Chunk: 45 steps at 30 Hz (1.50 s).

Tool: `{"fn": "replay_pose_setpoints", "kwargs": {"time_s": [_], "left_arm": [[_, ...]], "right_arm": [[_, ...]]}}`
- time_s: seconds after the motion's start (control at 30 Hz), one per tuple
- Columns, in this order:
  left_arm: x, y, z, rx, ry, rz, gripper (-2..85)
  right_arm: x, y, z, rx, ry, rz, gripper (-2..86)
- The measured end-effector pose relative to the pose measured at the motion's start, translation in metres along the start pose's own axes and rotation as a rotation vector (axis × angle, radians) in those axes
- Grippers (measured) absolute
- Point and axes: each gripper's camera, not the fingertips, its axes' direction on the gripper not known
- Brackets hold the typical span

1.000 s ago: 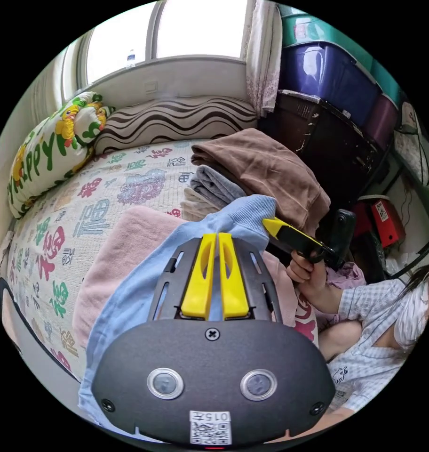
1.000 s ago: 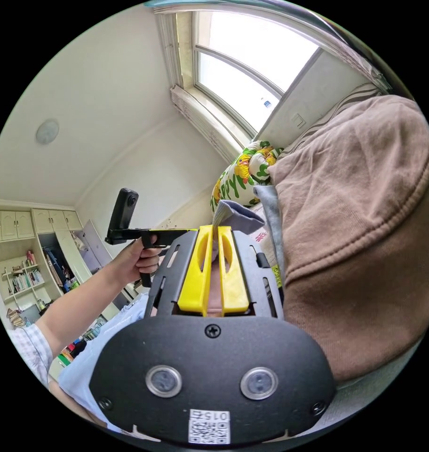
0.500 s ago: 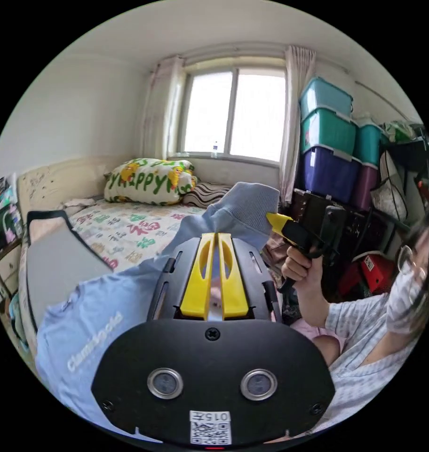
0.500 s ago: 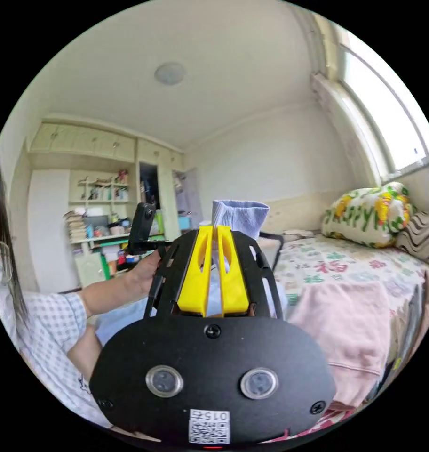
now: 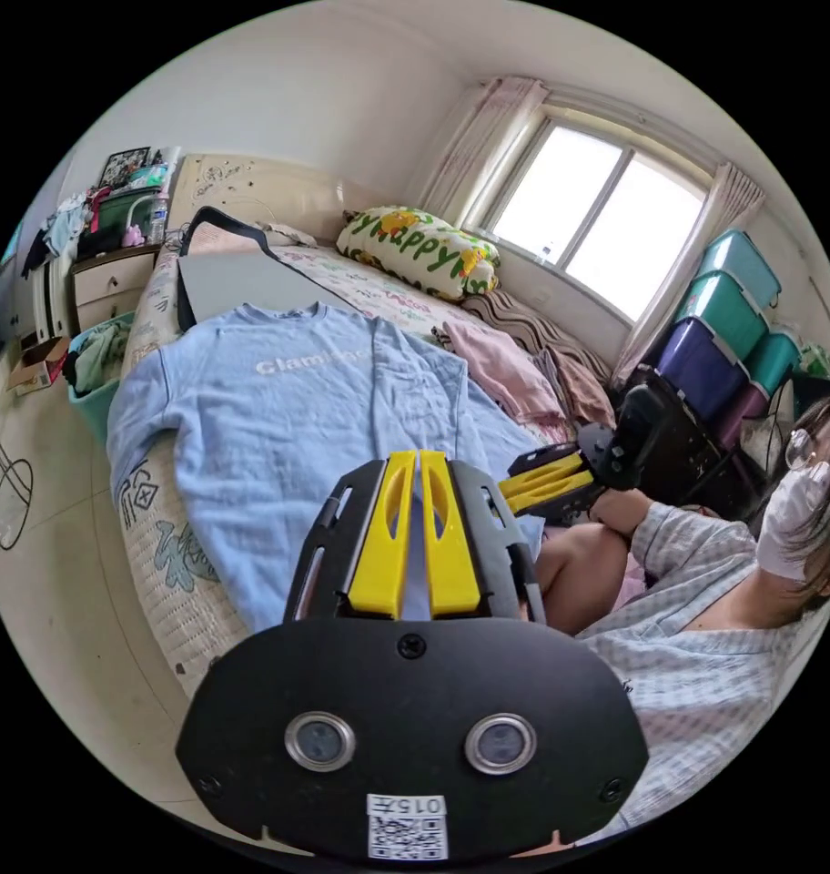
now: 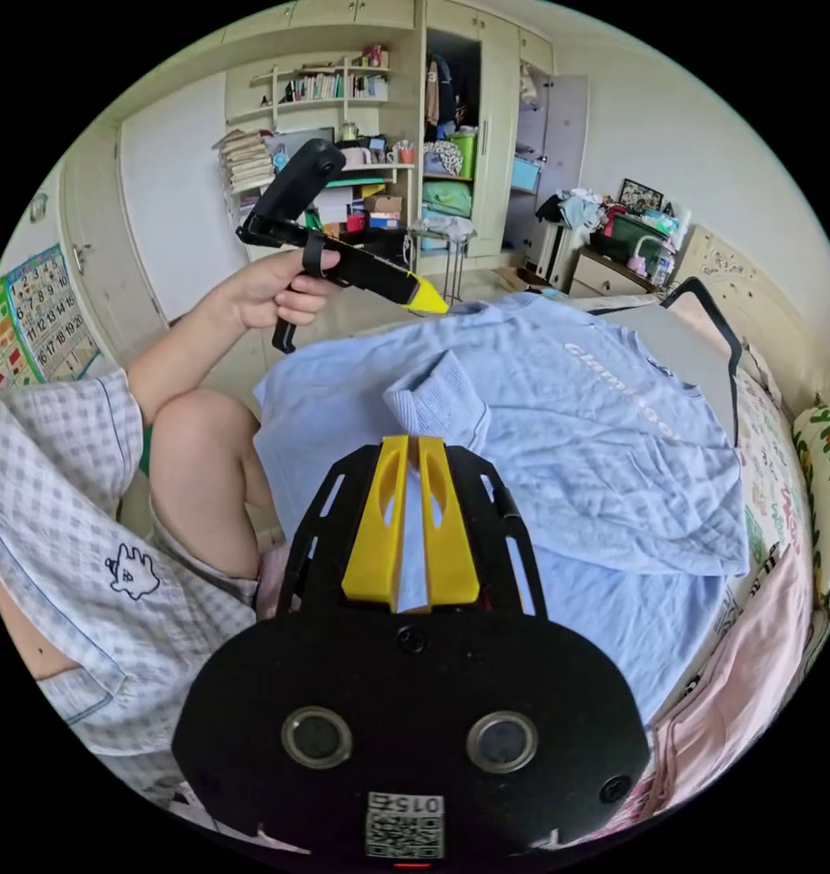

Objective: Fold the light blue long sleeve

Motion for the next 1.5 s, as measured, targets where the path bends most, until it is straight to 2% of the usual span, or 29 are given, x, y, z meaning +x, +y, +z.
{"fn": "replay_pose_setpoints", "kwargs": {"time_s": [0.1, 0.3, 0.43, 0.53, 0.63, 0.83, 0.93, 1.03, 1.1, 1.2, 1.3, 1.37, 1.5], "left_arm": [[0.002, 0.000, 0.008, -0.069, 0.032, 0.027, 5.6], [0.001, -0.002, 0.025, -0.132, 0.055, 0.017, 9.1], [-0.005, -0.008, 0.045, -0.216, 0.102, 0.000, 8.9], [-0.002, -0.009, 0.063, -0.297, 0.047, 0.020, 6.4], [0.003, -0.011, 0.056, -0.277, 0.067, 0.037, 2.6], [0.030, -0.012, 0.013, -0.176, -0.044, 0.139, 0.4], [0.030, -0.008, -0.002, -0.150, -0.064, 0.132, 0.2], [0.020, -0.005, -0.001, -0.185, -0.182, 0.105, 0.3], [0.009, -0.001, 0.006, -0.219, -0.153, 0.075, 0.5], [-0.009, 0.004, 0.012, -0.244, -0.103, 0.029, 1.2], [-0.021, 0.007, -0.003, -0.217, -0.098, -0.012, 3.2], [-0.027, 0.002, -0.025, -0.150, -0.120, -0.030, 5.4], [-0.038, -0.026, -0.043, 0.045, -0.012, -0.076, 6.2]], "right_arm": [[-0.018, -0.005, 0.014, -0.072, 0.059, -0.028, 3.6], [-0.042, -0.004, 0.034, -0.063, 0.160, -0.032, 6.3], [-0.047, -0.013, 0.065, -0.133, 0.153, -0.041, 7.4], [-0.053, -0.016, 0.080, -0.142, 0.215, -0.091, 6.5], [-0.053, -0.019, 0.080, -0.122, 0.232, -0.087, 4.2], [-0.045, -0.024, 0.062, 0.011, 0.201, -0.050, 1.9], [-0.038, -0.026, 0.066, -0.015, 0.149, -0.053, 1.8], [-0.026, -0.021, 0.068, -0.057, 0.150, -0.040, -0.2], [-0.015, -0.015, 0.064, -0.067, 0.162, -0.022, -0.7], [0.011, 0.005, 0.047, -0.056, 0.184, 0.028, -0.9], [0.054, 0.036, 0.017, -0.014, 0.334, 0.127, -0.7], [0.104, 0.062, -0.013, 0.048, 0.466, 0.280, -0.4], [0.181, 0.088, -0.039, 0.079, 0.471, 0.401, 2.9]]}}
